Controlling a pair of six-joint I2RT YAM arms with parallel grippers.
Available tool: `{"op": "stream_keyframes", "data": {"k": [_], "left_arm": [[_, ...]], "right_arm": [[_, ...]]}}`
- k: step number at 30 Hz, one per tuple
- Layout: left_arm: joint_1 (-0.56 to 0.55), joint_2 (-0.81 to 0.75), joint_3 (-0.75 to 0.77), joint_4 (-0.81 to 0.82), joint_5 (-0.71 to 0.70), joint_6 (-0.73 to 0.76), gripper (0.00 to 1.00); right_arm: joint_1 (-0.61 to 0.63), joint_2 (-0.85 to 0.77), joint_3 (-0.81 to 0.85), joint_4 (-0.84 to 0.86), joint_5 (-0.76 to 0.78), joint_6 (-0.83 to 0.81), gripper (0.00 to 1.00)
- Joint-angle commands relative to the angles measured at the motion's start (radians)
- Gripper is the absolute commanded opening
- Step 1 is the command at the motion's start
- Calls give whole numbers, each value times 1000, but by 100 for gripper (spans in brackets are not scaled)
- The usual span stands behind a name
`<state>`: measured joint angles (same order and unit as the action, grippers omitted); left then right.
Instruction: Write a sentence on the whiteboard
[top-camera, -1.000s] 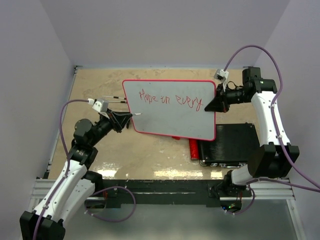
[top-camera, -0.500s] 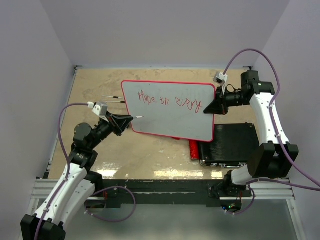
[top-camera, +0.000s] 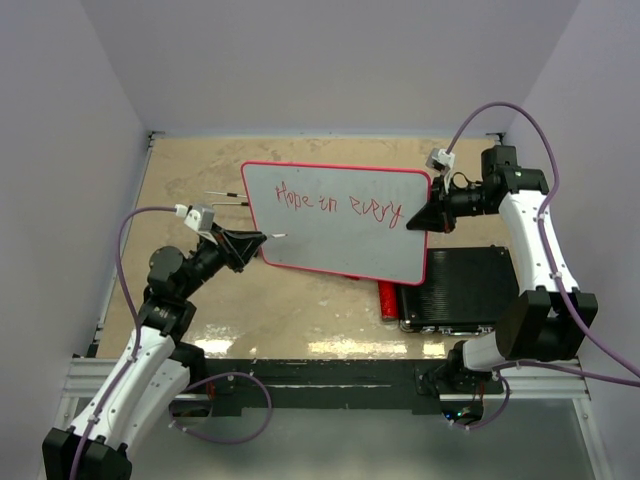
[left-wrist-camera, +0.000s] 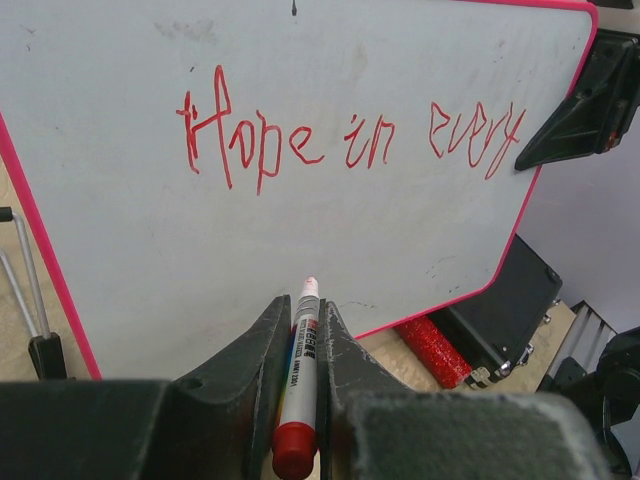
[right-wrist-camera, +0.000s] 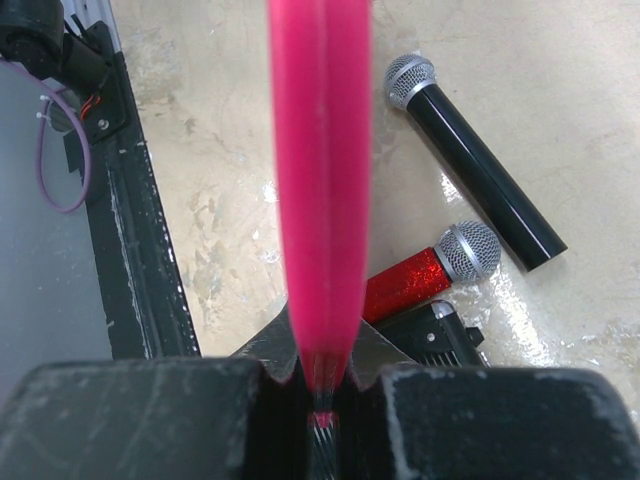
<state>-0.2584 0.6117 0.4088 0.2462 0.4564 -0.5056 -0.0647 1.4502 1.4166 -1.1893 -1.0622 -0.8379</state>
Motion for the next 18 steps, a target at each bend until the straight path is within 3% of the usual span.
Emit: {"op": "stream_keyframes", "data": {"k": [1, 18], "left_arm": [[8, 8, -11, 56, -1, -11, 0], [8, -16, 15, 16, 2, 33, 0]], "right_arm": [[0, -28, -7, 43, 82, -44, 0], [2, -91, 48, -1, 2, -35, 0]]}}
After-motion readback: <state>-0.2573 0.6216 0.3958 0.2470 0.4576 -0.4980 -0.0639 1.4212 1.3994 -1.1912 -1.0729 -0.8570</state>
